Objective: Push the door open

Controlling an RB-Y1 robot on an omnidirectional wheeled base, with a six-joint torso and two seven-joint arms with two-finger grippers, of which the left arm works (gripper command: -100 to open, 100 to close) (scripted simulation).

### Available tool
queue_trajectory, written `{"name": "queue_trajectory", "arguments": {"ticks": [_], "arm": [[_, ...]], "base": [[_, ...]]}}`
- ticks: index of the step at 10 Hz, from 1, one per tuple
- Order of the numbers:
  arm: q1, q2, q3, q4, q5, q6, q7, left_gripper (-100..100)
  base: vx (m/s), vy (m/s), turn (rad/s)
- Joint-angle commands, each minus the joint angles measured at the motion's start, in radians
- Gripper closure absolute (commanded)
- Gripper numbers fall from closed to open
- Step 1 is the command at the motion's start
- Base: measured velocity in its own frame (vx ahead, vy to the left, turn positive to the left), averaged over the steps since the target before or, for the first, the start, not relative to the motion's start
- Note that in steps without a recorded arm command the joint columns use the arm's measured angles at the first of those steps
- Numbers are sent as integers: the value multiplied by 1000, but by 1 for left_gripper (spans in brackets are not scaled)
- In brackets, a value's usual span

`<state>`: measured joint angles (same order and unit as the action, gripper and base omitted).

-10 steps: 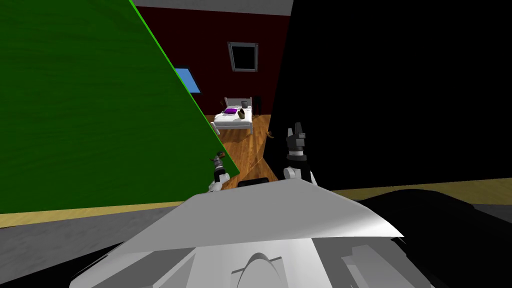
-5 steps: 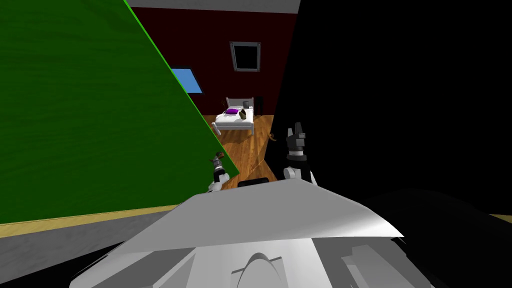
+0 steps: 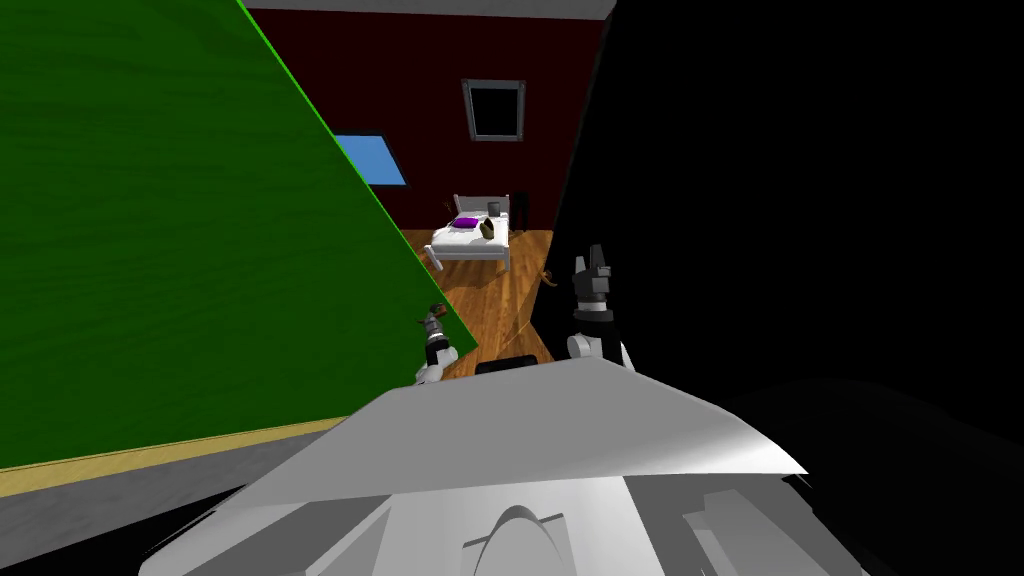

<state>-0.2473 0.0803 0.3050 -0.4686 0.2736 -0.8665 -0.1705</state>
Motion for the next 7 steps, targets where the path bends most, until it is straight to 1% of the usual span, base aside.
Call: {"name": "queue_trajectory", "arguments": {"ticks": [1, 5, 6, 7], "arm": [[14, 8, 13, -26, 1, 10, -2, 100], [45, 10, 44, -74, -2, 25, -7, 100], [54, 10, 53, -88, -2, 29, -9, 100], [54, 10, 53, -88, -2, 29, -9, 100]], "base": [[155, -5, 75], [208, 30, 83], [239, 23, 137], [144, 23, 52]]}}
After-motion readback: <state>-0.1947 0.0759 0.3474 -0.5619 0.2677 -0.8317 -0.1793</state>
